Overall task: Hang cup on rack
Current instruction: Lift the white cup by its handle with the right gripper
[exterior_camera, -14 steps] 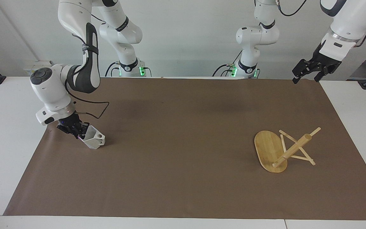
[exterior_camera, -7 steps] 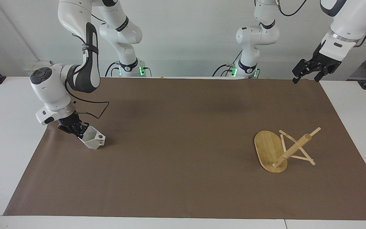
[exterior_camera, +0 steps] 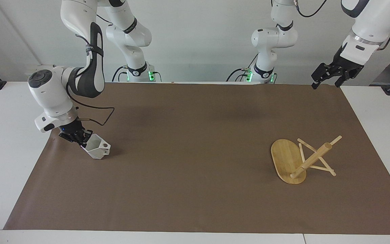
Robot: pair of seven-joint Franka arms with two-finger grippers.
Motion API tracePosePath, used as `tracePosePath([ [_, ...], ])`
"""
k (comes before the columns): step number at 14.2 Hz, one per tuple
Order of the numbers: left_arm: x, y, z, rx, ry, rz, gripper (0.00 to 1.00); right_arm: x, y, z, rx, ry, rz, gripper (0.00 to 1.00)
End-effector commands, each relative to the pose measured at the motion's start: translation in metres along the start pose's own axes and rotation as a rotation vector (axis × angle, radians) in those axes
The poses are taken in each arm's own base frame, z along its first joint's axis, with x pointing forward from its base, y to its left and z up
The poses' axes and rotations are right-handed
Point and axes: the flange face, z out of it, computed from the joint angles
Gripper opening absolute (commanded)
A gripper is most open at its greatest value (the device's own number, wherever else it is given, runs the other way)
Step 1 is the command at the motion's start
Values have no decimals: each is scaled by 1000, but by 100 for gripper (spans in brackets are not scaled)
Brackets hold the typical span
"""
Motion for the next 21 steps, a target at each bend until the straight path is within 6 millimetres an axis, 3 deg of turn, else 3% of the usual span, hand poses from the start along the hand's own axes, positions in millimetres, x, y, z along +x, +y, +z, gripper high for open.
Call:
tracePosePath([
  [1,-7,-3,1,0,-6,8,100,6,5,-16,8,4,1,0],
  [5,-7,-3,1,0,-6,8,100,12,4,-35,15,-19,5,0],
  [10,-7,-3,1,0,-6,8,100,26,-27,-101,61,-41,37,0],
  [16,-7,-3,1,0,-6,8,100,17,-40,-154,111,-68,30,0],
  [21,-7,-3,0,0,-4,8,100,2,-89,-199,224,-41,-19,0],
])
